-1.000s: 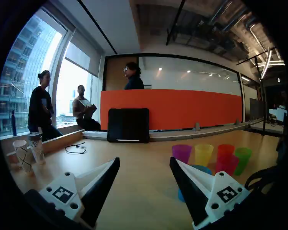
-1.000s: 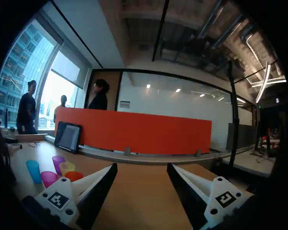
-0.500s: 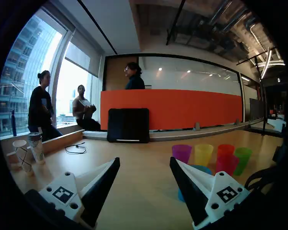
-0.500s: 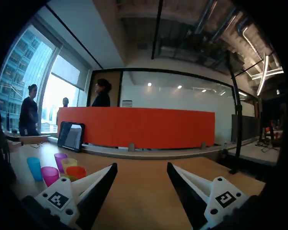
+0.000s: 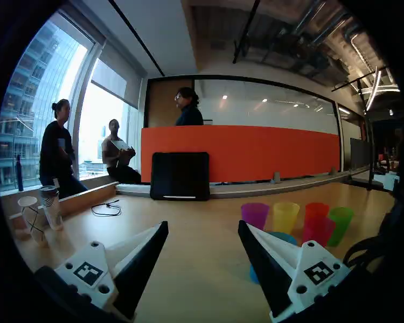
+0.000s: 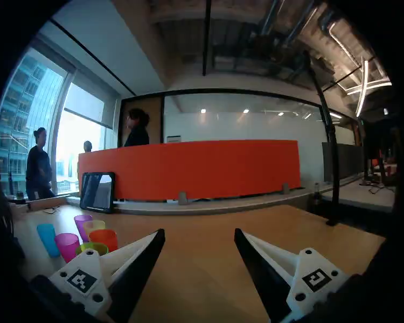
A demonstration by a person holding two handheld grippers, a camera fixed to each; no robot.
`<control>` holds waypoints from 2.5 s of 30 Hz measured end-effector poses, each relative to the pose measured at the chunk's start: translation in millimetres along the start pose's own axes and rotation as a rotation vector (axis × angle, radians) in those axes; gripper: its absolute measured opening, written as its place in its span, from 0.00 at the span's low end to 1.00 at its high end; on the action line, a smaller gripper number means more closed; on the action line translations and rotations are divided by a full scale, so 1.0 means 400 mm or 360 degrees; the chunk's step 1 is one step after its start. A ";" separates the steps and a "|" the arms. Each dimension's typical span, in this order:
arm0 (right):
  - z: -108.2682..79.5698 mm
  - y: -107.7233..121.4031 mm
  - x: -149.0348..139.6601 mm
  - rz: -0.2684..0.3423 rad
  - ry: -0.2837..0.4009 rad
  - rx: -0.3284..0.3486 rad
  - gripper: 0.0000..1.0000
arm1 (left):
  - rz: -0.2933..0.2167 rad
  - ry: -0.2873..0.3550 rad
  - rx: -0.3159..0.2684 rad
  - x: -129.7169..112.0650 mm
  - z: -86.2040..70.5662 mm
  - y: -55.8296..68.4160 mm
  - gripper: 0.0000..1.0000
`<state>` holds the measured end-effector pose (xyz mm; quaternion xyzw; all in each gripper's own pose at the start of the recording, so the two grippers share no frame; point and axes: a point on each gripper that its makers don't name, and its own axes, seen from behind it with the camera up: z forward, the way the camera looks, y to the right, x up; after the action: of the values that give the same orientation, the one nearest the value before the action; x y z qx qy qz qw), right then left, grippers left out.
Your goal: Pour water
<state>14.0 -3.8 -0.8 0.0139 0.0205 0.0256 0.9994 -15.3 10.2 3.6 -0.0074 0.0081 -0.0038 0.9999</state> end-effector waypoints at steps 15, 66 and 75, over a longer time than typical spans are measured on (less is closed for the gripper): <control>0.007 0.007 -0.034 -0.0042 -0.0059 -0.0016 0.99 | 0.0000 0.0000 0.0000 0.001 0.000 -0.001 0.96; 0.001 0.003 -0.028 -0.0082 -0.0066 -0.0026 1.00 | 0.0000 0.0000 0.0001 0.001 -0.001 -0.001 0.96; 0.000 0.002 -0.027 -0.0082 -0.0066 -0.0026 0.99 | 0.0000 0.0000 0.0001 0.003 0.000 -0.001 0.96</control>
<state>3.3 -3.5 -0.3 0.0059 -0.0002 -0.0004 1.0000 -14.1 9.8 3.6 -0.0072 0.0083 -0.0037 0.9999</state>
